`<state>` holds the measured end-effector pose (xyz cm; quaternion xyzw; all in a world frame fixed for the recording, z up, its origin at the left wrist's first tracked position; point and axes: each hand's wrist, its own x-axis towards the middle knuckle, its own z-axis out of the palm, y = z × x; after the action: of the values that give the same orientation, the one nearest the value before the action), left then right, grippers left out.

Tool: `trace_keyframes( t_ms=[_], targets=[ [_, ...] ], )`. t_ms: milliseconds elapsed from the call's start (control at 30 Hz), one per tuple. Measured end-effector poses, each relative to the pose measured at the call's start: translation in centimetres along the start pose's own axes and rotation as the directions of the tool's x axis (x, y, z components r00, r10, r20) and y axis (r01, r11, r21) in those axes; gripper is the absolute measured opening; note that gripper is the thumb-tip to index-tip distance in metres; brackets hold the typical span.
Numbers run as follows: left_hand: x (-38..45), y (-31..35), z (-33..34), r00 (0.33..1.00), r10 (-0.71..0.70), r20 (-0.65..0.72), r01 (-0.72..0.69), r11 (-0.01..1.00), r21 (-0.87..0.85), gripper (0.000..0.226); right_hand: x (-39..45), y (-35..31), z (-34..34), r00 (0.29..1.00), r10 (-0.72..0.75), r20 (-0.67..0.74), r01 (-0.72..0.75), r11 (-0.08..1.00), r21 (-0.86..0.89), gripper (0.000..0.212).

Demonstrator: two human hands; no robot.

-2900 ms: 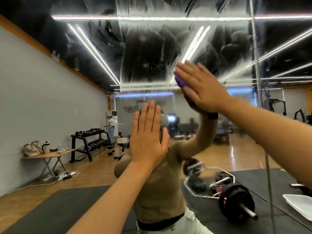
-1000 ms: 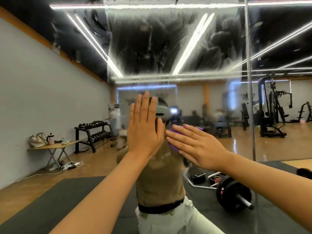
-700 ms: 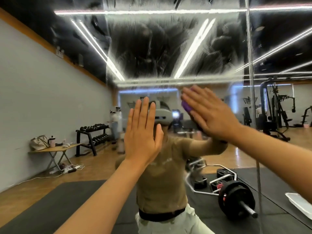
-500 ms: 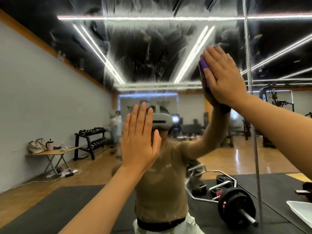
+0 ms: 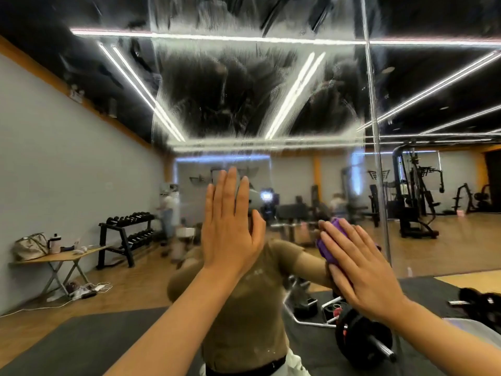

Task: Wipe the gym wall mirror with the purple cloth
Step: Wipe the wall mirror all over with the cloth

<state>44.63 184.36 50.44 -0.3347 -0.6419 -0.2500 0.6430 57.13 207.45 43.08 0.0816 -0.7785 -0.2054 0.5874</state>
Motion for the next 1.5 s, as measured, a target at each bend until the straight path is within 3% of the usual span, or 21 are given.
trace_keyframes(
  t_ms=[100,267,467,567,767,1167,1367,1500],
  targets=[
    [0.0,0.5,0.7,0.998,0.056,0.031,-0.057,0.997,0.051,0.067,0.2,0.6,-0.4,0.999,-0.028,0.026,0.028,0.999,-0.021,0.054],
    [-0.4,0.4,1.2,0.998,0.068,0.018,-0.069,0.993,0.093,0.066,8.0,2.8,-1.1,0.936,0.336,-0.104,-0.326,0.939,0.109,0.059],
    [-0.2,0.4,1.5,0.998,0.06,0.014,-0.061,0.995,0.08,0.066,23.4,9.2,-5.0,0.864,0.481,-0.149,-0.471,0.876,0.1,0.065],
    [-0.2,0.5,1.4,0.998,0.068,0.01,-0.069,0.995,0.076,0.066,27.0,11.6,-6.3,0.84,0.518,-0.161,-0.502,0.855,0.133,0.063],
    [-0.3,0.3,1.5,0.998,0.065,0.012,-0.066,0.994,0.083,0.066,23.8,10.6,-5.2,0.834,0.518,-0.188,-0.49,0.853,0.177,0.065],
    [-0.2,0.5,1.1,0.997,0.066,0.034,-0.067,0.998,0.014,0.067,3.5,1.7,-0.7,0.918,0.387,-0.088,-0.373,0.917,0.14,0.063],
    [-0.6,0.2,1.4,0.995,0.098,0.014,-0.099,0.994,0.035,0.067,3.8,1.9,-0.8,0.927,0.366,-0.086,-0.36,0.929,0.083,0.063],
    [-0.5,0.4,1.3,0.995,0.1,0.03,-0.1,0.994,0.031,0.066,10.1,4.4,-2.1,0.918,0.381,-0.115,-0.37,0.923,0.104,0.061]
  ],
)
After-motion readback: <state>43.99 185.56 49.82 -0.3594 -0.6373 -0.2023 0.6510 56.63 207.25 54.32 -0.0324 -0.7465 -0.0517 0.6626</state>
